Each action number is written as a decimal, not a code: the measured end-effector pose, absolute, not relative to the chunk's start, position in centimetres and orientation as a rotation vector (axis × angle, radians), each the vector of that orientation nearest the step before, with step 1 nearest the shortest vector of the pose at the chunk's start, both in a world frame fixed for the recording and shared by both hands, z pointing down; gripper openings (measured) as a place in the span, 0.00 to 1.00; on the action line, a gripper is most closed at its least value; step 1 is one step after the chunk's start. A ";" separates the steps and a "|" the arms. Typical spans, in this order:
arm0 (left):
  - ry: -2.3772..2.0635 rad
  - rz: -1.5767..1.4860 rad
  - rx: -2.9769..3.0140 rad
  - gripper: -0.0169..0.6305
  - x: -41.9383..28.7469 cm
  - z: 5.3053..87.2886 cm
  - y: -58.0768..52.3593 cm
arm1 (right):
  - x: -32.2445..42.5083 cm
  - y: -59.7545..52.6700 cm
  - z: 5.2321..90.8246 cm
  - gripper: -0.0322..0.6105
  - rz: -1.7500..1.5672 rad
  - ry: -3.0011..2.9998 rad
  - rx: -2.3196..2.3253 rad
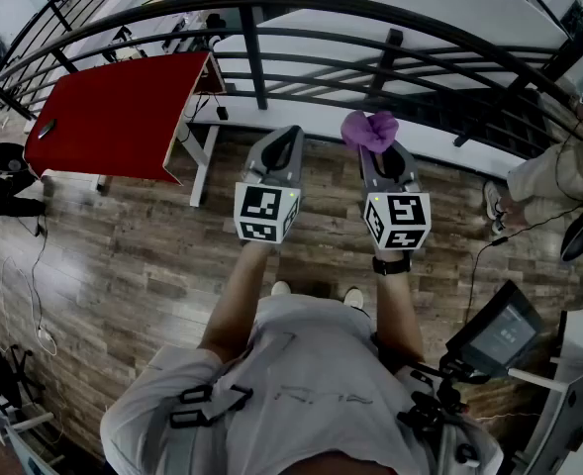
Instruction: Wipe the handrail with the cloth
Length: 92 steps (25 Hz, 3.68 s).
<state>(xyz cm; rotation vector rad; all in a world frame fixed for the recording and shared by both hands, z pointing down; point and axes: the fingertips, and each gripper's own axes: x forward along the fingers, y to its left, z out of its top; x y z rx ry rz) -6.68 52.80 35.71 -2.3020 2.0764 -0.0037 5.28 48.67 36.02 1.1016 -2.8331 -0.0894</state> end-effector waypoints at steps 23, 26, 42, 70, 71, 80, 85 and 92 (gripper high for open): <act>2.157 -0.039 -2.338 0.02 -10.7 39.0 41.2 | -1.6 38.0 38.3 0.17 0.051 -2.947 0.941; 2.176 -0.011 -2.314 0.02 -10.7 36.8 36.1 | -1.9 33.0 35.7 0.17 0.018 -2.967 0.884; 2.281 -0.002 -2.220 0.02 -14.4 37.9 22.1 | -6.0 19.7 39.9 0.20 -0.185 -2.866 0.596; 2.727 0.134 -1.796 0.02 -50.2 41.5 7.6 | -52.2 -4.5 51.6 0.18 -1.079 -2.051 -0.321; 2.740 0.132 -1.785 0.02 -50.3 41.7 7.5 | -52.1 -4.4 52.7 0.18 -1.083 -1.992 -0.377; 2.774 0.131 -1.750 0.02 -48.5 41.6 6.3 | -50.9 -4.5 53.7 0.15 -0.996 -1.899 -0.511; 2.776 0.135 -1.732 0.02 -47.0 40.9 5.7 | -48.1 -4.8 53.6 0.15 -1.013 -1.877 -0.546; 2.718 0.101 -1.819 0.02 -43.8 40.6 2.8 | -43.1 -5.7 53.9 0.15 -1.113 -1.829 -0.557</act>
